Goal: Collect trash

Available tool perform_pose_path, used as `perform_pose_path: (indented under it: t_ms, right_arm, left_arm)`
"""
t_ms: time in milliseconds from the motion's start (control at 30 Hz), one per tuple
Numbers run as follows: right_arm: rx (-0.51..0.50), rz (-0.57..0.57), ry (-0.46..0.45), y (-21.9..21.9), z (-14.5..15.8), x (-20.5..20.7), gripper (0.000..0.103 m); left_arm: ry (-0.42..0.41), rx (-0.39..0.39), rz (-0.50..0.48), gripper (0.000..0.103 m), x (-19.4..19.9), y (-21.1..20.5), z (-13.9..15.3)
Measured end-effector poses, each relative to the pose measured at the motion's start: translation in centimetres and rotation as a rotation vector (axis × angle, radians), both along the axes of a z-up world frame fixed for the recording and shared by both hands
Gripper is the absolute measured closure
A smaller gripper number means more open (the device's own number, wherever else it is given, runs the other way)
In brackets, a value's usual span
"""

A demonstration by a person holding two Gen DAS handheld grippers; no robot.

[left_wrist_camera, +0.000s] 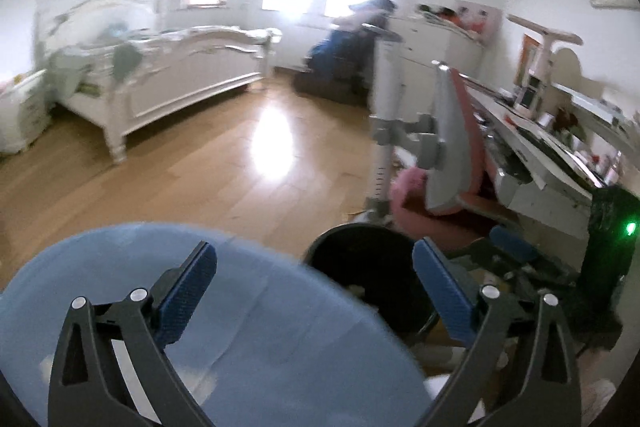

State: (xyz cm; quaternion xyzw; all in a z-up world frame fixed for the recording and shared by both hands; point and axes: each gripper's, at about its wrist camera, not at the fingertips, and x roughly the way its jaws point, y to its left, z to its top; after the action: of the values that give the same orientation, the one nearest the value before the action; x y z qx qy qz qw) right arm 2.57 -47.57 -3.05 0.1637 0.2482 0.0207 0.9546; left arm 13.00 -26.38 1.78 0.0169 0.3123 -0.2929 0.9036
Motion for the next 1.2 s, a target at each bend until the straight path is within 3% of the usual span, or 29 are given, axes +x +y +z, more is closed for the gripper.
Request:
perform_pose_path:
  t_ms: [300,400,467,600,767,967,1200]
  right_arm:
    - [0.015,0.357,-0.001,16.5,4.3,-1.8,0.012]
    - [0.005,0.496,-0.056,22.8,6.4,-3.3,0.007]
    - [-0.014,0.532,-0.109,25.4,7.4,-4.2,0.005]
    - [-0.106,0.432,-0.197,28.2,6.2,-3.7,0.005]
    - [-0.159,0.287,-0.161,26.9,2.0,-1.7,0.005]
    - [-0.233,0.238,-0.203,25.1,-0.2,-0.8,0.005]
    - [-0.232,0.19,-0.256,23.7,-1.9,-1.0,0.005]
  left_arm:
    - [-0.037,-0.03,0.327,0.005,-7.0,18.0,-0.4]
    - [-0.082,-0.004,0.427,0.005,-8.9,21.9,-0.7]
    - [-0.112,0.014,0.47,0.005,-9.9,24.1,-1.1]
    - [-0.139,0.003,0.542,0.005,-11.2,26.4,-2.5]
    - [-0.143,-0.024,0.607,0.005,-11.4,28.1,-4.0]
    - [-0.1,-0.032,0.643,0.005,-10.1,28.4,-4.9]
    - [-0.133,-0.035,0.634,0.005,-10.3,27.9,-4.4]
